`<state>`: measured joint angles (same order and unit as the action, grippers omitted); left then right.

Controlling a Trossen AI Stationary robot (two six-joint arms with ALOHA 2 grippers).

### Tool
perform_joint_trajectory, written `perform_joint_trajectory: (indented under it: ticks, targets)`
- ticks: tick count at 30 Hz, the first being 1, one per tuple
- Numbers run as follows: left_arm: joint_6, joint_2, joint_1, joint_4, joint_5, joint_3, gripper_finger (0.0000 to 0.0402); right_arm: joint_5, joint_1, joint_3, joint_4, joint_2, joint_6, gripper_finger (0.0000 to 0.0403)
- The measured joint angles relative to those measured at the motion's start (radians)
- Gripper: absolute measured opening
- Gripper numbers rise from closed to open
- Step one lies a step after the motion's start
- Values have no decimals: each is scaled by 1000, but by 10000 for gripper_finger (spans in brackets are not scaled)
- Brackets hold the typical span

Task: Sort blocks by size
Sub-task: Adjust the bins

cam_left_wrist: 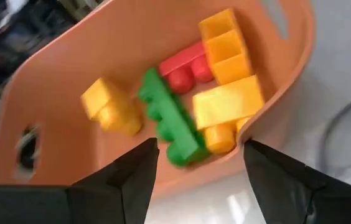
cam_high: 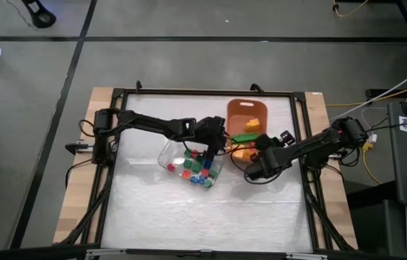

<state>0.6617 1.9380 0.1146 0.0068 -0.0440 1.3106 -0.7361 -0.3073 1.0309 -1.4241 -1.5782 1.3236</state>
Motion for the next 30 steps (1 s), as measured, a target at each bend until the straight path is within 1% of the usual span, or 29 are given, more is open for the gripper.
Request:
perform_joint_trajectory:
  ticks: [3,5,9,12,14,17,19,23,27,29,30]
  targets:
    - [-10,-20,8,-9,-112,0,225,30,1,2,-26,-1,3,53]
    - [-7,-51,13,-28,-162,0,225,32,1,3,-33,-3,3,53]
    - [-34,-131,14,-94,-180,3,225,20,0,10,-33,-3,3,53]
    - [-103,-194,2,-168,-156,4,225,15,0,25,-35,-3,-23,53]
    - [-166,-228,-2,-228,-87,4,225,11,0,38,-35,-3,-45,53]
    - [-246,-237,-13,-287,18,4,225,10,0,54,-40,-3,-50,53]
    - [-277,-236,-30,-324,31,3,225,9,-1,66,-46,-2,-52,53]
    - [-288,-236,-66,-401,47,3,225,-1,-1,99,-78,-2,-53,53]
    - [-284,-225,-99,-481,63,3,225,-68,-1,136,-73,-2,-56,53]
    - [-299,-213,-110,-503,63,-3,225,-102,-1,144,-27,-1,-81,53]
    - [-306,-210,-114,-486,64,-12,225,-115,-1,144,12,-1,-105,53]
